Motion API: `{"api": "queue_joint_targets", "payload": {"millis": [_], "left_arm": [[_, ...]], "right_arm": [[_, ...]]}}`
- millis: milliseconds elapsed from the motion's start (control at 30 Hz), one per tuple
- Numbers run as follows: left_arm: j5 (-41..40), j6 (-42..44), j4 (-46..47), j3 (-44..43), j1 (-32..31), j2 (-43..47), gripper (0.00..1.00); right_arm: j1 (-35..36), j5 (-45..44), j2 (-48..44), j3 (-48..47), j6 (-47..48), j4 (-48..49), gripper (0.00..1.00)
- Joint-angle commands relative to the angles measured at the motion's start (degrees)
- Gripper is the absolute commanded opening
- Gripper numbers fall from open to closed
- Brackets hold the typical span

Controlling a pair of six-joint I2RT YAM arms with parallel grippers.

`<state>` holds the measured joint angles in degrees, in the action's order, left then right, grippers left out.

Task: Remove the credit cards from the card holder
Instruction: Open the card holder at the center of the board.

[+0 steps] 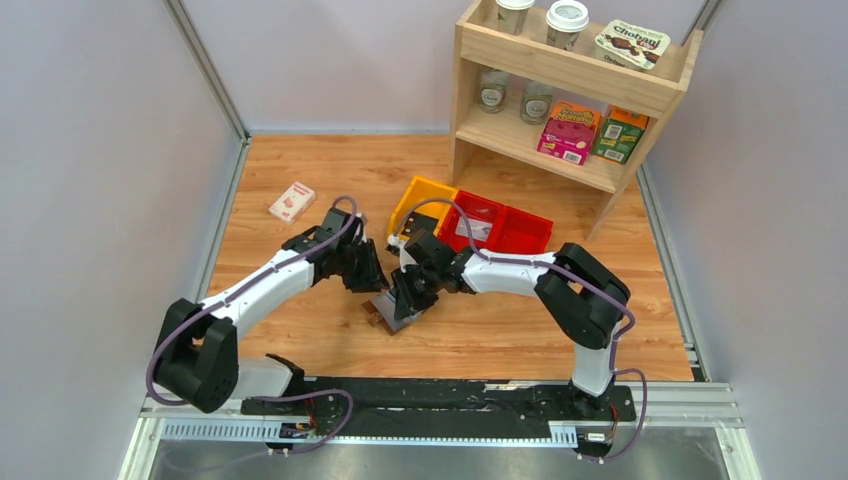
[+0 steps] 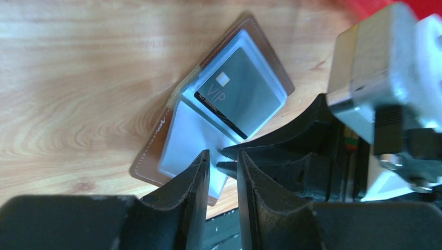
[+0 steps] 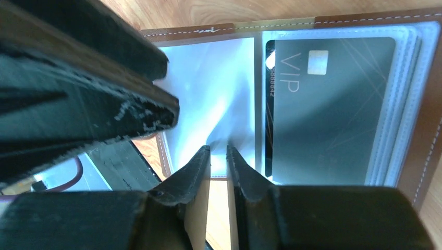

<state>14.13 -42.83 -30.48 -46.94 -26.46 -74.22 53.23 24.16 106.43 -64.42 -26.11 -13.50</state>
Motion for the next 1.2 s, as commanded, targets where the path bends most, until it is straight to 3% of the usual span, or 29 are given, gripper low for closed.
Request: {"api": "queue_joint_targets", "payload": {"millis": [0,333,500,667,967,1167], "left_arm": [[5.82,-0.25,0.07,1.32,0.0,-3.47,0.33],[10.48,5.82,-3.97,3.61,-0.09,-10.07,0.32],[6.27,6.97,-6.26,4.57,-0.08,-9.99,0.32],[3.19,7.32,-6.96,4.31,0.0,-10.51,0.32],[0.9,5.92,-4.77,3.87,-0.09,-10.34,0.31],[-3.14,7.32,-5.03,-0.78,0.0,-14.64,0.31]], "right_arm": [[0.21,2.73,1.5,0.09,-1.93,3.3,0.2],[-1.38,-9.29,-3.15,-2.02,3.42,-5.03,0.19],[-1.73,-18.79,-4.22,-5.09,7.03,-10.4,0.32],[-1.9,-21.79,-3.86,-6.85,9.58,-11.46,0.43],[-0.85,-14.5,-2.9,-4.41,8.45,-9.01,0.37],[4.33,-9.32,-2.64,-1.85,5.63,-6.11,0.34]]}}
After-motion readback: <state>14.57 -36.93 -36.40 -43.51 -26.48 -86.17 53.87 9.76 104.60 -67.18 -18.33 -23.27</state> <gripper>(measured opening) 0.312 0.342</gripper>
